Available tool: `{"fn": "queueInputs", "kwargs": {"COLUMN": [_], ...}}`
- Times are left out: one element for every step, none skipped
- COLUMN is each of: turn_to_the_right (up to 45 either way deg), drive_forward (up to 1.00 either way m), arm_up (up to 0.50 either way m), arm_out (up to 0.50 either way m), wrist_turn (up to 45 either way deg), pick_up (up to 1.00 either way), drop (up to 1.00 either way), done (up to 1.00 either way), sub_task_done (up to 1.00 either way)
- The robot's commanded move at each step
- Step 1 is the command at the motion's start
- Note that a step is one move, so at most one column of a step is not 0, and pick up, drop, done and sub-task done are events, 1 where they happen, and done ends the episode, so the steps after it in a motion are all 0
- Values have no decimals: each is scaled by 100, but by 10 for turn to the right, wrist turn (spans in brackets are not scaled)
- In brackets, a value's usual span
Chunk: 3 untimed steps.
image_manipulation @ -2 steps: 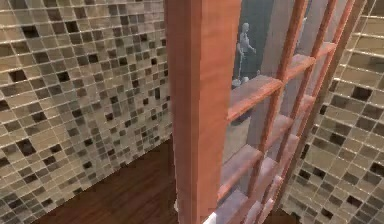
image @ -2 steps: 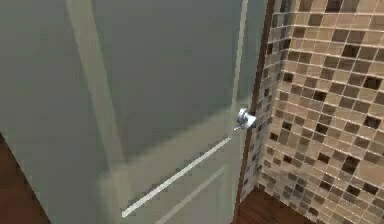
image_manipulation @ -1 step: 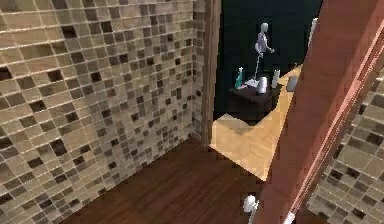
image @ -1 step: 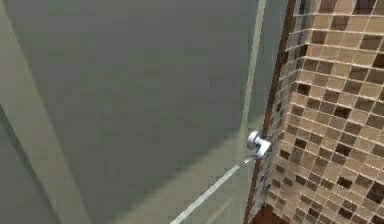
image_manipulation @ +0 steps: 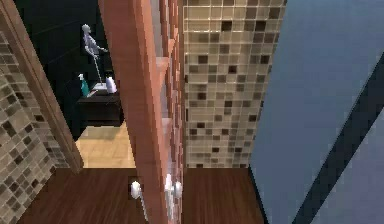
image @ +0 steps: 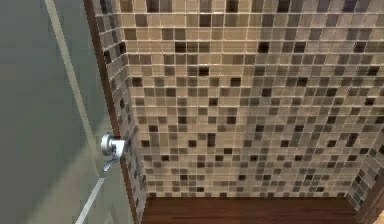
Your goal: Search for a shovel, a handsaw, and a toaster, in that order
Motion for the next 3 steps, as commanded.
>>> {"fn": "queueInputs", "kwargs": {"turn_to_the_right": [150,0,300], "drive_forward": [0,30,0], "arm_up": [0,0,0], "arm_out": [0,0,0], "wrist_turn": [0,0,0], "pick_up": [0,0,0], "drop": [0,0,0], "done": [0,0,0], "sub_task_done": [0,0,0]}}
